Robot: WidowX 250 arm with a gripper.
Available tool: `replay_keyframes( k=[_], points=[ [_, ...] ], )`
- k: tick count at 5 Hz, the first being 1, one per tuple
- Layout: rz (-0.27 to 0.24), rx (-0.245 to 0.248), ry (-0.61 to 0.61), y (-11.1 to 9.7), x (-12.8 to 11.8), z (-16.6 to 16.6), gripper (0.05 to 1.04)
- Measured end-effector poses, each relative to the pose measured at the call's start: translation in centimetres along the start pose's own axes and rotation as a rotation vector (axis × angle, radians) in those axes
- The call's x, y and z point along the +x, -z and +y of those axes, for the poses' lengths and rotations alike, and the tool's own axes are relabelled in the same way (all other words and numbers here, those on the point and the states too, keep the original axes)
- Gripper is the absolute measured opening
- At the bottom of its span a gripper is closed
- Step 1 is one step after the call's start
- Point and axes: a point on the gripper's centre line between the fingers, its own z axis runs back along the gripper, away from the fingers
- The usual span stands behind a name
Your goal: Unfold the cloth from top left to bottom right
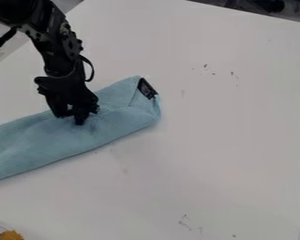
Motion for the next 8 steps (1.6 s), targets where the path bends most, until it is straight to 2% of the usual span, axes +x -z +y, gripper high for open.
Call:
replay_keyframes(
  k=[1, 2, 3, 4, 5, 6, 7, 8],
  points=[
    [0.004, 0.013, 0.007, -0.1, -0.2, 0.1, 0.388],
    [-0.003, 0.057, 0.041, -1.8, -0.3, -0.5, 0.267],
    [-0.082, 0.118, 0.04, -5.2, -0.3, -1.5, 0.176],
    [-0.111, 0.119, -0.03, -6.4, -2.4, -2.7, 0.12],
    [-0.075, 0.072, -0.107, -5.9, -4.9, -4.2, 0.105],
    [-0.042, 0.026, -0.17, -5.0, -7.0, -5.7, 0.138],
    [0.016, -0.013, -0.246, -5.3, -8.3, -7.0, 0.347],
    [0.089, -0.048, -0.26, -6.1, -8.8, -7.8, 0.649]
  ],
)
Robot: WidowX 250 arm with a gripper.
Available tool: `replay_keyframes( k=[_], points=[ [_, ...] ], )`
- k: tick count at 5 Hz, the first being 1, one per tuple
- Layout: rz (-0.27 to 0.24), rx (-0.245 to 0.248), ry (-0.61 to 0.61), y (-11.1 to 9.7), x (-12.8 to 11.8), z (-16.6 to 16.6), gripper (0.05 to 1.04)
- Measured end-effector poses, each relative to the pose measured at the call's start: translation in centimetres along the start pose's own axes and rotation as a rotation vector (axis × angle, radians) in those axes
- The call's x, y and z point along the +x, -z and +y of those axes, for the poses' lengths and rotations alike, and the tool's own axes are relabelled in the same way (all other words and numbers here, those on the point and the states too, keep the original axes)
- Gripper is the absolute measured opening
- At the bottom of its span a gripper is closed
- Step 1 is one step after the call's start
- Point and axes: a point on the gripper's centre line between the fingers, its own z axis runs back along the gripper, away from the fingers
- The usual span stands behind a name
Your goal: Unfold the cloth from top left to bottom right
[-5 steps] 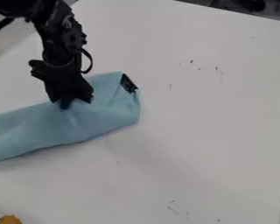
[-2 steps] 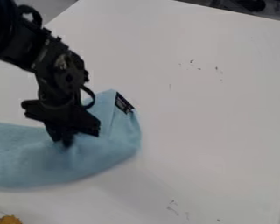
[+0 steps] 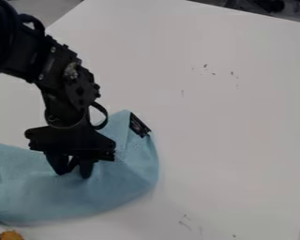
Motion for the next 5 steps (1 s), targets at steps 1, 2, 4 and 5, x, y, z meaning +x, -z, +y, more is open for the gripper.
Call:
replay_keyframes(
  k=[1, 2, 4, 5],
  points=[
    [0.083, 0.0, -0.017, -0.8, -1.1, -1.0, 0.935],
    [0.175, 0.041, -0.085, -3.2, -2.1, -1.6, 1.006],
    [0.264, 0.046, -0.168, -5.9, -3.7, -2.9, 1.001],
    [0.092, 0.03, -0.062, -5.4, -2.5, -2.9, 1.001]
  ],
)
